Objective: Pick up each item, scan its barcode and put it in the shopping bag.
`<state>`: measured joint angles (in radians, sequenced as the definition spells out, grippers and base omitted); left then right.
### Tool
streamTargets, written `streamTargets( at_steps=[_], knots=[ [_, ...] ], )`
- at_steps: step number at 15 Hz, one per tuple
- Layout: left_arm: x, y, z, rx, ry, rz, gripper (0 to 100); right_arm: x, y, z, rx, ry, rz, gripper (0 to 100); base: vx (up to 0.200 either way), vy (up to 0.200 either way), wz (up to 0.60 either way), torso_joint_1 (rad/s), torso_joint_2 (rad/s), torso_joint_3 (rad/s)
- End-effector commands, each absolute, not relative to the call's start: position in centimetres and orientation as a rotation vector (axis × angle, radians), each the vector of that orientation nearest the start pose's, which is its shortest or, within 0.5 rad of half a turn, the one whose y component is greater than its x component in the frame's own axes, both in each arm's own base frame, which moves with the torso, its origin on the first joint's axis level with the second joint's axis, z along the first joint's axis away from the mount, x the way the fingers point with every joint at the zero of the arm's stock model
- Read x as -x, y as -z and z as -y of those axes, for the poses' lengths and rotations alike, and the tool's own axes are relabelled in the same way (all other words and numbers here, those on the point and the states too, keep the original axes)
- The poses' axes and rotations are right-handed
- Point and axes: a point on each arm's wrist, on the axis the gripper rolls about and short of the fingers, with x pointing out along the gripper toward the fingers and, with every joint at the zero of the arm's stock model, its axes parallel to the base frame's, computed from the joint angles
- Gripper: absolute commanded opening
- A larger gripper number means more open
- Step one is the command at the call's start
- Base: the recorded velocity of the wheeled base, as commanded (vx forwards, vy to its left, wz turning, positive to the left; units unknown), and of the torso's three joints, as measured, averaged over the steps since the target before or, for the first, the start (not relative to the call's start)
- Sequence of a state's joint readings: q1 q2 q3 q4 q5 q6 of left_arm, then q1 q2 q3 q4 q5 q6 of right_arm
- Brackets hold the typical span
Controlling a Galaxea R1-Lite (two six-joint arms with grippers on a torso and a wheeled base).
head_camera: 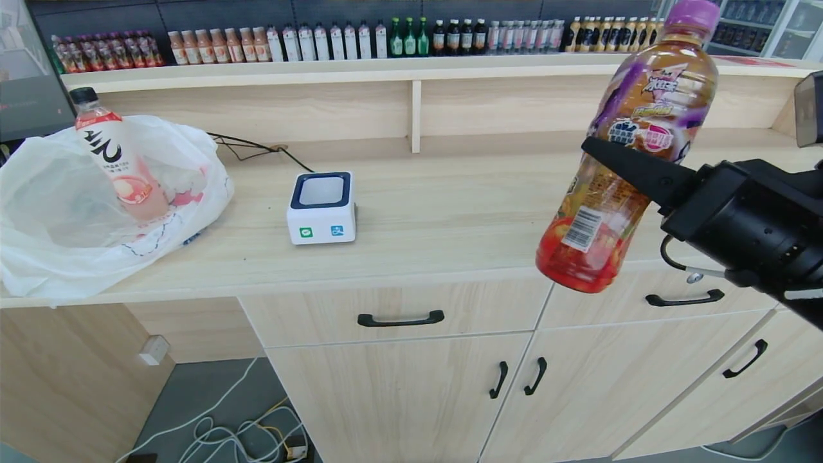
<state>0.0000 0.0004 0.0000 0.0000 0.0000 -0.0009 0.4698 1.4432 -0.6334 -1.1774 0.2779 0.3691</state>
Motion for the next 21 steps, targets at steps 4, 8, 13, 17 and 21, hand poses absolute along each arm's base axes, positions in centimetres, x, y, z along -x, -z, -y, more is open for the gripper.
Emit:
streamTargets(
  at_steps=[4, 8, 13, 17, 21],
  knots=[
    [2.3, -7.5, 0.0, 0.002, 0.0, 0.0, 100, -19.3, -23.5, -14.5, -0.52, -1.083, 0.165, 0, 0.0, 0.0, 0.0, 0.0, 0.0, 0.0],
    [2.3, -7.5, 0.0, 0.002, -0.002, 0.0, 100, -19.0, -22.6, -17.8, -0.568, -1.207, 0.155, 0, 0.0, 0.0, 0.0, 0.0, 0.0, 0.0],
    [2.3, -7.5, 0.0, 0.002, -0.002, 0.0, 100, -18.3, -23.3, -19.7, -0.712, -1.306, 0.074, 0, 0.0, 0.0, 0.0, 0.0, 0.0, 0.0],
    [2.3, -7.5, 0.0, 0.002, 0.0, 0.0, 100, -18.5, -24.6, -19.9, -0.789, -1.343, 0.09, 0, 0.0, 0.0, 0.0, 0.0, 0.0, 0.0],
    [2.3, -7.5, 0.0, 0.002, -0.002, 0.0, 100, -18.1, -25.2, -19.8, -0.768, -1.407, 0.103, 0, 0.0, 0.0, 0.0, 0.0, 0.0, 0.0]
  ],
)
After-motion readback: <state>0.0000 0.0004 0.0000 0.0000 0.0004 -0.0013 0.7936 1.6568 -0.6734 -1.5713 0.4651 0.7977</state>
